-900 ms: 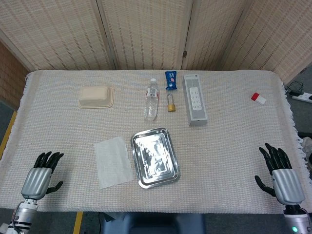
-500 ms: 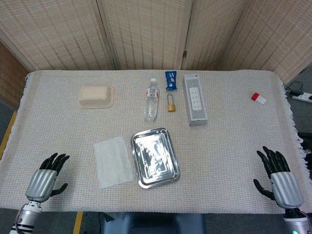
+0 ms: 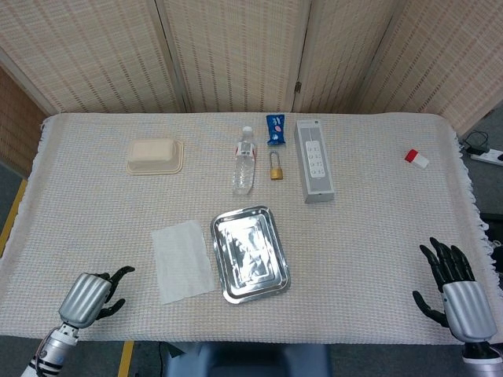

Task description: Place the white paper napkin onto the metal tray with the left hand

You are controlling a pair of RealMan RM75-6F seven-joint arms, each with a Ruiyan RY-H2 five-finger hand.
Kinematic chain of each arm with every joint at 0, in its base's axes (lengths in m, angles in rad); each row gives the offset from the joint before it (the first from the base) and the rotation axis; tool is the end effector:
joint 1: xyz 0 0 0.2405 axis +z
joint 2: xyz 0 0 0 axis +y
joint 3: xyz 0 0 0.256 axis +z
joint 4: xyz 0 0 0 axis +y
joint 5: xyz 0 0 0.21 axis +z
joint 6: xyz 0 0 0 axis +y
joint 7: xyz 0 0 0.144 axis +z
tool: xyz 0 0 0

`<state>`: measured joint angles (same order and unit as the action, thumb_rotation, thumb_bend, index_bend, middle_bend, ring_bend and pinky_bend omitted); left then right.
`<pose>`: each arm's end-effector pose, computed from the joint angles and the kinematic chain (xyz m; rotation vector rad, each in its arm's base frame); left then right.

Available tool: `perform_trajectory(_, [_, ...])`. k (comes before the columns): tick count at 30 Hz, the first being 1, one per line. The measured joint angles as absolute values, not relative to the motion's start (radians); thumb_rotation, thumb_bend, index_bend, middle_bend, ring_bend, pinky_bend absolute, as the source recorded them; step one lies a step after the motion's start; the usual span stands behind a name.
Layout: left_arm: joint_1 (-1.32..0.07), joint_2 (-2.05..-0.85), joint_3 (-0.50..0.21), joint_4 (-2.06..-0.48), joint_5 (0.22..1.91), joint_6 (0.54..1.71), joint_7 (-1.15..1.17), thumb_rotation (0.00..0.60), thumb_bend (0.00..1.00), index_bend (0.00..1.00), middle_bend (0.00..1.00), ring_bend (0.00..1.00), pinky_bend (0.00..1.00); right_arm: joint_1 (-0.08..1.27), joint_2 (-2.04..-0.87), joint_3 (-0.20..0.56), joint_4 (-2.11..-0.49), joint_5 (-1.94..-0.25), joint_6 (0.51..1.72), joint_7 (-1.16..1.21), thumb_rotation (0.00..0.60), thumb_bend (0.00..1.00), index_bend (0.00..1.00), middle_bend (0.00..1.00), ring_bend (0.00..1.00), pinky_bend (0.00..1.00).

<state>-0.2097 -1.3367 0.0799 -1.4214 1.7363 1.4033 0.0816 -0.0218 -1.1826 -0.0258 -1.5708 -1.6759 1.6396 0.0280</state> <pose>-0.2852 0.1843 0.0640 -1.8136 -0.7935 -0.9410 -0.3030 -0.1311 0.1431 1.4093 -0.8874 1.0130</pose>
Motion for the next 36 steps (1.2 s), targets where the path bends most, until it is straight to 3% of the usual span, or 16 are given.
perform_trajectory(7, [-0.257, -1.459, 0.109, -1.067, 1.847, 1.465, -0.185, 0.6, 0.28, 0.48, 1.0, 1.0, 1.0, -0.02, -1.195, -0.011, -1.553, -1.658, 1.635, 0.022, 0.6, 0.37, 0.0, 0.0, 0.0, 0.0])
perform_trajectory(20, [-0.311, -1.757, 0.12, -0.57, 1.894, 1.6, -0.452, 0.6, 0.28, 0.53, 1.0, 1.0, 1.0, -0.012, -1.192, 0.012, -1.543, -1.619, 1.614, 0.041, 0.6, 0.37, 0.0, 0.0, 0.0, 0.0])
perform_trajectory(27, [-0.339, -1.87, 0.126, -0.41, 1.878, 1.614, -0.544, 0.6, 0.28, 0.52, 1.0, 1.0, 1.0, -0.013, -1.183, 0.022, -1.544, -1.603, 1.615, 0.059, 0.6, 0.37, 0.0, 0.0, 0.0, 0.0])
perform_trajectory(36, [-0.374, -1.919, 0.147, -0.314, 1.855, 1.59, -0.585, 0.6, 0.28, 0.53, 1.0, 1.0, 1.0, -0.008, -1.181, 0.033, -1.538, -1.59, 1.607, 0.077, 0.6, 0.37, 0.0, 0.0, 0.0, 0.0])
